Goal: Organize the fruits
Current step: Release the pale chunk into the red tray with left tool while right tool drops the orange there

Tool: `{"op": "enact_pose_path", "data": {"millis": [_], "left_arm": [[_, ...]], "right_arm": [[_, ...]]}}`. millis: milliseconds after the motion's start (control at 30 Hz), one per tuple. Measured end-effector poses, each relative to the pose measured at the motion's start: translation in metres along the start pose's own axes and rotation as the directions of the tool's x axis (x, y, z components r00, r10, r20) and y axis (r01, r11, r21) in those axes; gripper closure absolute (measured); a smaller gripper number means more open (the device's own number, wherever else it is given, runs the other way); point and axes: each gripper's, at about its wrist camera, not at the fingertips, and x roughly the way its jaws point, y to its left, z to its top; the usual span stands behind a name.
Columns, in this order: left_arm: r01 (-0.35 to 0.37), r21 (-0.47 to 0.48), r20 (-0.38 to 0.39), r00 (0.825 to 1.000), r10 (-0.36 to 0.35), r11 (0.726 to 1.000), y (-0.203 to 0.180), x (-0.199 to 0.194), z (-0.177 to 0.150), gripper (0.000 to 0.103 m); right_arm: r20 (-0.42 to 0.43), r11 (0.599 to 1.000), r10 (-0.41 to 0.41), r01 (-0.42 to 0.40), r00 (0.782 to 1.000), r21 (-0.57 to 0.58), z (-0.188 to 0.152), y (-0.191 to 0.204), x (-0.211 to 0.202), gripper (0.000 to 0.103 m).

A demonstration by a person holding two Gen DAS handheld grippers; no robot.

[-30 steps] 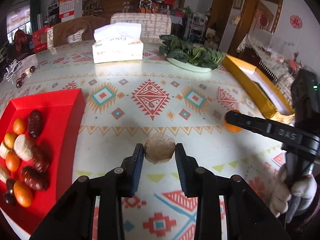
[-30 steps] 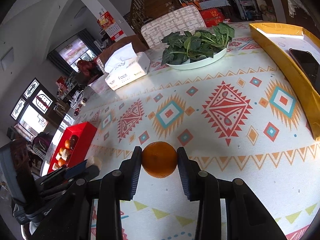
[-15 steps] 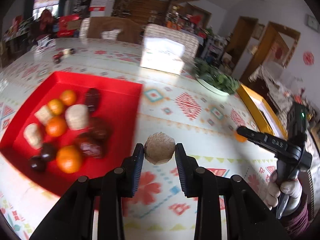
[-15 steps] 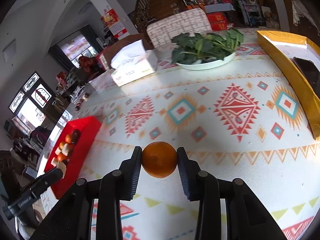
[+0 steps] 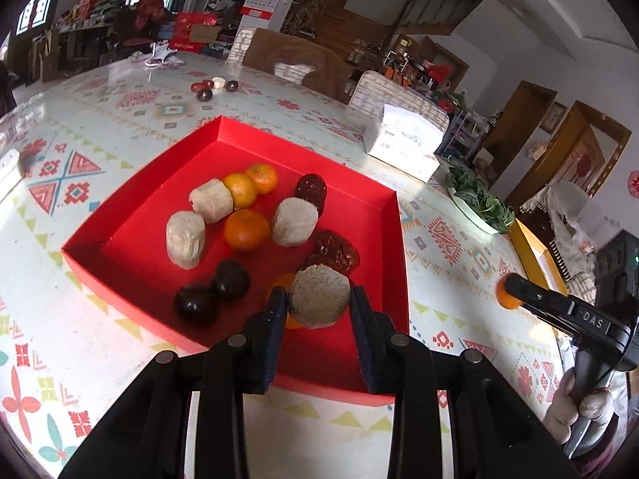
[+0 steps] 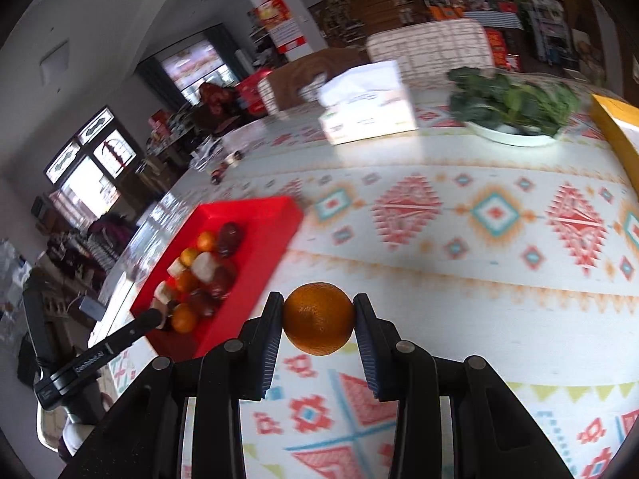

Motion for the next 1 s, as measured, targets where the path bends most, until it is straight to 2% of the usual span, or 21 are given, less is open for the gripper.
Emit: {"op": "enact_pose_path", "data": {"millis": [233,433,767,1000], "left_arm": [[0.07,0.033,-0.037,0.997,-0.069,0.997,-0.015,0.013,-0.008,0.072],[0.074,0.024,-0.074,0.995,-0.072,0.997,-0.015,0.031,-0.007,0.072],[0.068,0.047,-0.078,0.995,-0.064,0.997,-0.015,0.036,0.002,0.072],[0.075,0.04,-0.081,0.994,-0.072,0.996,-0.015,0.037,0.002,0.071]], "right_arm": [[-0.047,0.997,0.021,-0.024,0.999,-0.077,0.012,0.05,0.034,0.064],[-0.08,0.991,0.003,-0.014,0.997,-0.136,0.027,0.08,0.069,0.064],[-0.115,0.978,-0.063,0.039,0.991,-0.203,0.053,0.101,0.123,0.064],[-0.13,0.966,-0.112,0.077,0.985,-0.246,0.057,0.106,0.145,0.064]]}}
